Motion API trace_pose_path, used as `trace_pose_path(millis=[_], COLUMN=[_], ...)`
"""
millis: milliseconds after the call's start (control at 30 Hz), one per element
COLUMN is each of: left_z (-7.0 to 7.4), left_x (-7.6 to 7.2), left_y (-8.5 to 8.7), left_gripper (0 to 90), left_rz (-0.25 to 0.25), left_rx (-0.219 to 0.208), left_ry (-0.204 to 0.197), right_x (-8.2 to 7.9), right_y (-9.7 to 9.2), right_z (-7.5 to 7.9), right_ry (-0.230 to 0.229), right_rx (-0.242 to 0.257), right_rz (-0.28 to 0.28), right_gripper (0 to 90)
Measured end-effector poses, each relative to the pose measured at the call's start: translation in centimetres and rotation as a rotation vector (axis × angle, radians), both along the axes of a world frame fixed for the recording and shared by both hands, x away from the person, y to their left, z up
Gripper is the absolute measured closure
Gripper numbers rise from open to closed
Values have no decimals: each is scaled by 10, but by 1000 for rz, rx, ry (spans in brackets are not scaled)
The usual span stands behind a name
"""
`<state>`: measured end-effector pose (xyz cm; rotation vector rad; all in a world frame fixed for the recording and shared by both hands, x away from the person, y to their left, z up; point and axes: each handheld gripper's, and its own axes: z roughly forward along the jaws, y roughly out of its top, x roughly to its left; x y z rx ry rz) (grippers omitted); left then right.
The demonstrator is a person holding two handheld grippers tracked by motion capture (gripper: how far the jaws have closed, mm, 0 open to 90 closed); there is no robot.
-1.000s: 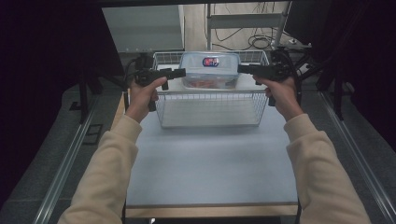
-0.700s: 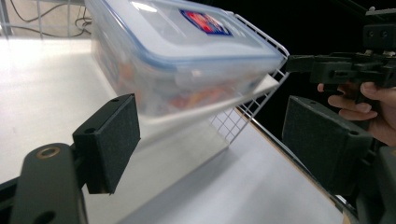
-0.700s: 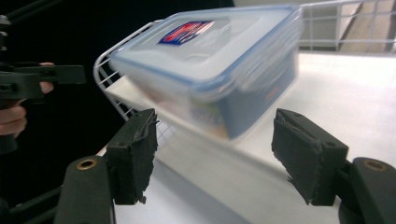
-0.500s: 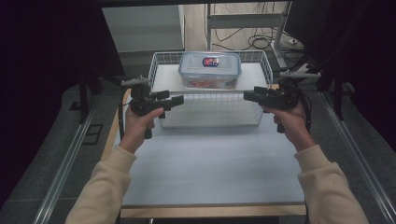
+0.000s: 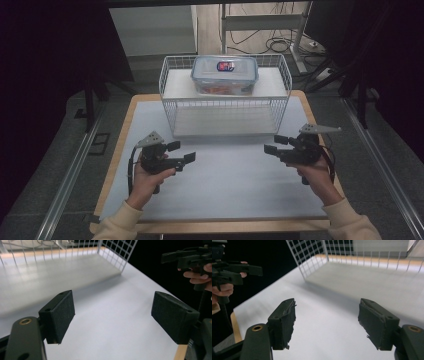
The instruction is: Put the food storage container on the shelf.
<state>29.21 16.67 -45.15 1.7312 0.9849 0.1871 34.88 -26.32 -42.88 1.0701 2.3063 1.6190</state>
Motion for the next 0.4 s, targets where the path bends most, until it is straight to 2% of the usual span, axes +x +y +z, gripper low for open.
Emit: trace_pose_path(millis=[100, 233, 300, 400], left_z=[-11, -10, -8, -10], left_x=[-1, -1, -3, -1], left_y=[-2, -3, -4, -3], left_gripper=[190, 188, 187, 181], left_rz=[-6, 1, 3, 3], left_rx=[17, 9, 26, 37], left_ry=[29, 29, 16, 13], right_x=[-6, -9, -11, -17], right_y=[3, 6, 6, 6], right_z=[-14, -13, -12, -17], right_ry=[26, 12, -27, -83], right_rx=[-11, -18, -34, -86], right_rz=[13, 12, 10, -7], right_gripper=[299, 289, 274, 248])
